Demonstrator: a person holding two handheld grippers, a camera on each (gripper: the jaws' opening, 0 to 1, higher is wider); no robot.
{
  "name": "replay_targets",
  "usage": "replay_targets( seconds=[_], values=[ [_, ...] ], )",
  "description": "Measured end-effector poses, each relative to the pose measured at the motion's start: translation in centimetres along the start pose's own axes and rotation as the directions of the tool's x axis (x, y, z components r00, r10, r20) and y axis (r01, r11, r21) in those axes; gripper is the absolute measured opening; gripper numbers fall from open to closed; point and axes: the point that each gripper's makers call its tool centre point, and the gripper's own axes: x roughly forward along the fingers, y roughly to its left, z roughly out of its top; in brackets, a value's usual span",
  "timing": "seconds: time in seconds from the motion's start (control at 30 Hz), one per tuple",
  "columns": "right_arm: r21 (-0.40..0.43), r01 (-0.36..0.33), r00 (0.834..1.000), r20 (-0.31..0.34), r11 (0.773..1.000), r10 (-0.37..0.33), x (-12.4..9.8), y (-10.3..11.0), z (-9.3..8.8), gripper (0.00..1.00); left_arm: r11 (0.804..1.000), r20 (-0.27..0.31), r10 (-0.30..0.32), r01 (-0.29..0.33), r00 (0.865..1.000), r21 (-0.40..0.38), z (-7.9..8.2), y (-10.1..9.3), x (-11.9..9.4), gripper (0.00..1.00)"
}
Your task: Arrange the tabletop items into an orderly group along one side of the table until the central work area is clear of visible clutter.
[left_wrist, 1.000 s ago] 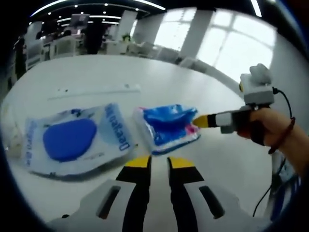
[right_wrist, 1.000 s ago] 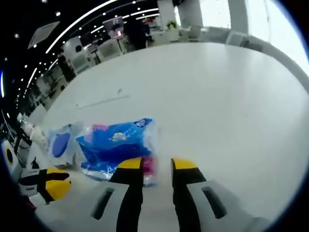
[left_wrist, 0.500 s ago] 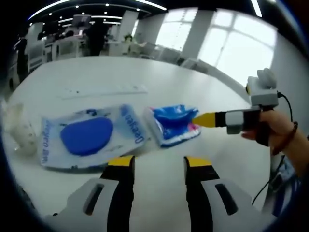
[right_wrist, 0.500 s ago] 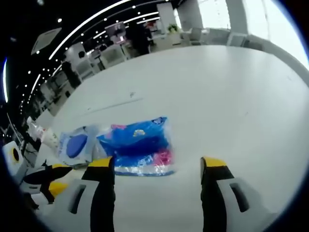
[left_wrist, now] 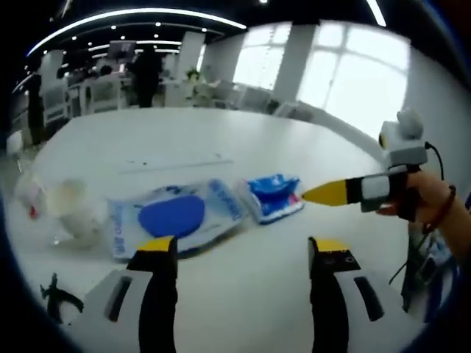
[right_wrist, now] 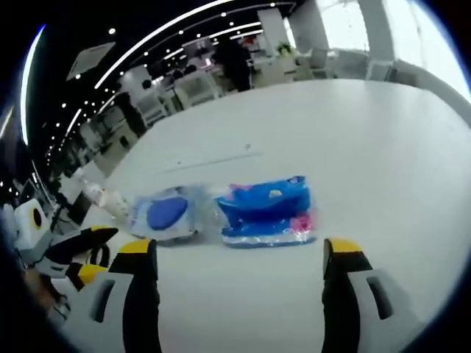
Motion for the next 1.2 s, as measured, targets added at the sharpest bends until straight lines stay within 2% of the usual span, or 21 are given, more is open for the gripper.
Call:
replay_targets(
  seconds=[0.13,0.17,0.4,0.53,0.7,0.9,1.1,1.2],
  values=[
    [-0.010,-0.044,0.999,-0.012,0.999,0.044,-0.6,2.1,-0.2,0.95,1.000,0.002,-0.003,0.003,1.000,0.011,-0.1,0.2,-1.3,0.85],
    [-0.014,-0.055,0.998,-0.015,0.998,0.055,-0.9,2.7,-0.4,0.95,0.999,0.019,-0.010,0.009,1.000,0.032,0.0,0.3,-1.7,0.89],
    [-0.048,-0.108,0.994,-0.033,0.993,0.106,-2.8,5.1,-0.9,0.99,1.000,0.080,0.007,-0.008,0.997,0.015,0.3,1.7,-4.5,0.99],
    [-0.065,-0.141,0.990,-0.037,0.988,0.138,-4.1,6.5,-1.3,0.99,0.999,0.068,0.019,-0.021,0.998,0.034,-0.1,2.9,-6.1,0.99],
    [-0.080,-0.166,0.986,-0.044,0.983,0.163,-5.3,8.0,-2.1,0.99,0.999,0.071,0.033,-0.034,0.997,0.010,-0.2,4.1,-7.8,0.99],
    [-0.096,-0.187,0.982,-0.051,0.978,0.183,-6.2,9.1,-3.3,0.99,0.998,0.061,0.059,-0.060,0.996,0.022,-0.4,5.9,-9.7,0.99],
    [-0.110,-0.221,0.975,-0.062,0.969,0.215,-6.6,9.8,-4.0,0.99,0.995,0.085,0.095,-0.094,0.992,-0.024,-0.7,8.4,-11.3,0.99],
    [-0.119,-0.240,0.970,-0.058,0.963,0.235,-6.9,10.4,-4.3,0.99,0.994,0.077,0.108,-0.105,0.991,-0.042,-1.2,9.7,-11.9,0.99]
  ],
)
